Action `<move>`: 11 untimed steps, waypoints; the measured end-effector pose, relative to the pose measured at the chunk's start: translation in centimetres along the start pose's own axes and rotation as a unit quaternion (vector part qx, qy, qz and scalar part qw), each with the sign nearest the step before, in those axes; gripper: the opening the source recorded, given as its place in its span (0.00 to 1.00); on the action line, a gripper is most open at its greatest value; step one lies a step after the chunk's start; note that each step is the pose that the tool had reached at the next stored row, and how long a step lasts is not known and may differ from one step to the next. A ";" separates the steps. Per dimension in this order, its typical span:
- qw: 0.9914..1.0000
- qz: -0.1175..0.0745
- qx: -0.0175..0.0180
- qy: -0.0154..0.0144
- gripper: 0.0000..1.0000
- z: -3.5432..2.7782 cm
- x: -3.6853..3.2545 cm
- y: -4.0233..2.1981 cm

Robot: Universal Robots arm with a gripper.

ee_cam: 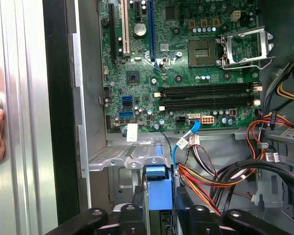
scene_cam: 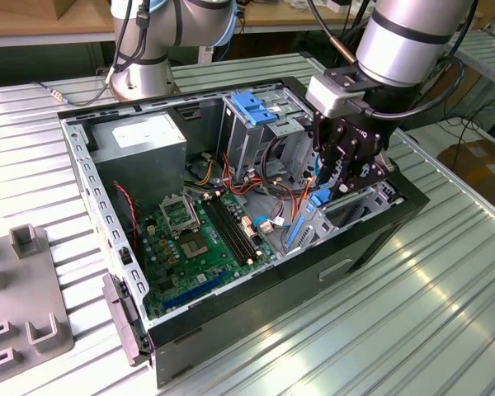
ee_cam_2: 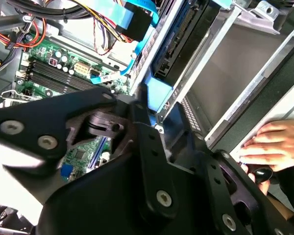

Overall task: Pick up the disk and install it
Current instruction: 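Insert the disk into the insertion slot, then insert the first disk wire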

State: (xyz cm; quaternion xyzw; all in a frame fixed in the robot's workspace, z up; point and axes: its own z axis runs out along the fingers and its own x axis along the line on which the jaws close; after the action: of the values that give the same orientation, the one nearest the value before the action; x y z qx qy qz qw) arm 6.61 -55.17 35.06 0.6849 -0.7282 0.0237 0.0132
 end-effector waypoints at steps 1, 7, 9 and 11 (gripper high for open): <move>1.000 0.000 0.000 0.000 0.36 0.01 0.00 0.00; 1.000 0.000 0.000 0.000 0.11 0.06 0.00 0.00; 1.000 0.000 0.000 0.000 0.11 0.07 0.00 0.00; 1.000 0.000 0.000 0.000 0.11 0.16 0.00 0.00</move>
State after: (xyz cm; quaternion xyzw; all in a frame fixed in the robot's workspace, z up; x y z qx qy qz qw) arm 6.60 -55.18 34.90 0.6848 -0.7282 0.0237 0.0131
